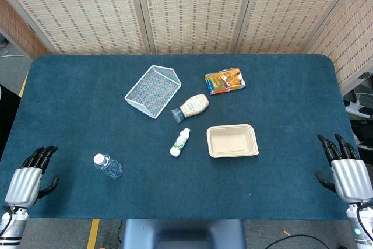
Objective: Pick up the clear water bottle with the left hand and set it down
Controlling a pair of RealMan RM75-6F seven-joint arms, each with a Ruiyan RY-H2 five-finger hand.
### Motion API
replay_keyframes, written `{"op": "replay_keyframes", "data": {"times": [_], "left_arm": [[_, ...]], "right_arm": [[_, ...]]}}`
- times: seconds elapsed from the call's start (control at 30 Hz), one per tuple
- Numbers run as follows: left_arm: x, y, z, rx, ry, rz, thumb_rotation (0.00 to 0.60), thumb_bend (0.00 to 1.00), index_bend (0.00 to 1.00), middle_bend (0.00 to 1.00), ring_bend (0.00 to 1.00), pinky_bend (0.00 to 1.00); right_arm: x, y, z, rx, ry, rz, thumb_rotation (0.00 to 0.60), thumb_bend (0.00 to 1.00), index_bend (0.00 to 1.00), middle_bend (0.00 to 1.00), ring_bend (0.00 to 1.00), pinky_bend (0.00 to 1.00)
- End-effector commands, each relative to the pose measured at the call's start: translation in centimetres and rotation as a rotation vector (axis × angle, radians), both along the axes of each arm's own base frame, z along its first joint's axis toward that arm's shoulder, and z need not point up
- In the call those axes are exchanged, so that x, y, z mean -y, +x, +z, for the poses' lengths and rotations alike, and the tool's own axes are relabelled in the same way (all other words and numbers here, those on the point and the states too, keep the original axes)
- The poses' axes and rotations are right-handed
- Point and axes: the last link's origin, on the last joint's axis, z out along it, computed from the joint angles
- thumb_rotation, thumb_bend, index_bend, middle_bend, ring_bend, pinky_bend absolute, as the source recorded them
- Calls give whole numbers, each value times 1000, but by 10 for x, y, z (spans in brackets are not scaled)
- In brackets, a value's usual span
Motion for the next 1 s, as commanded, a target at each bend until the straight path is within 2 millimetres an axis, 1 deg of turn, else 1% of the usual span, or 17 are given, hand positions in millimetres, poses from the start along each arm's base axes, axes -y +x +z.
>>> {"op": "replay_keyframes", "data": {"times": [0.03, 0.2, 0.3, 0.33, 0.43, 0.53, 0.67, 0.8, 1.0], "left_arm": [[0, 1, -1, 4, -1, 0, 600, 390, 106, 100, 75, 226], [0, -1, -1, -15, 1, 11, 600, 389, 102, 100, 75, 236], [0, -3, -3, -27, -11, 26, 600, 392, 60, 93, 75, 242], [1, -4, -4, -38, -23, 35, 600, 394, 31, 82, 75, 240], [-2, -6, -7, -30, -47, 58, 600, 398, 0, 36, 56, 226], [-4, -7, -12, 22, -82, 82, 600, 398, 0, 4, 24, 202], [-7, -5, -18, 135, -124, 112, 600, 405, 0, 0, 10, 187], [-7, -3, -25, 224, -129, 133, 600, 407, 0, 0, 0, 182], [-13, 3, -44, 353, -124, 138, 600, 407, 0, 0, 0, 176]], "right_arm": [[-1, 0, 3, 7, -11, -5, 600, 170, 0, 160, 0, 158], [-2, 3, 4, 62, -29, 3, 600, 163, 0, 160, 0, 154], [-4, 5, 6, 103, -32, 42, 600, 163, 0, 160, 0, 154], [-5, 6, 7, 117, -36, 59, 600, 164, 0, 160, 0, 154], [-6, 8, 9, 158, -36, 98, 600, 163, 0, 160, 0, 154], [-7, 10, 10, 206, -25, 144, 600, 163, 0, 160, 0, 154], [-8, 10, 11, 233, -39, 193, 600, 164, 0, 160, 0, 154], [-9, 9, 11, 247, -40, 205, 600, 164, 0, 160, 0, 154], [-4, 7, 9, 252, -20, 184, 600, 164, 0, 160, 0, 152]]}}
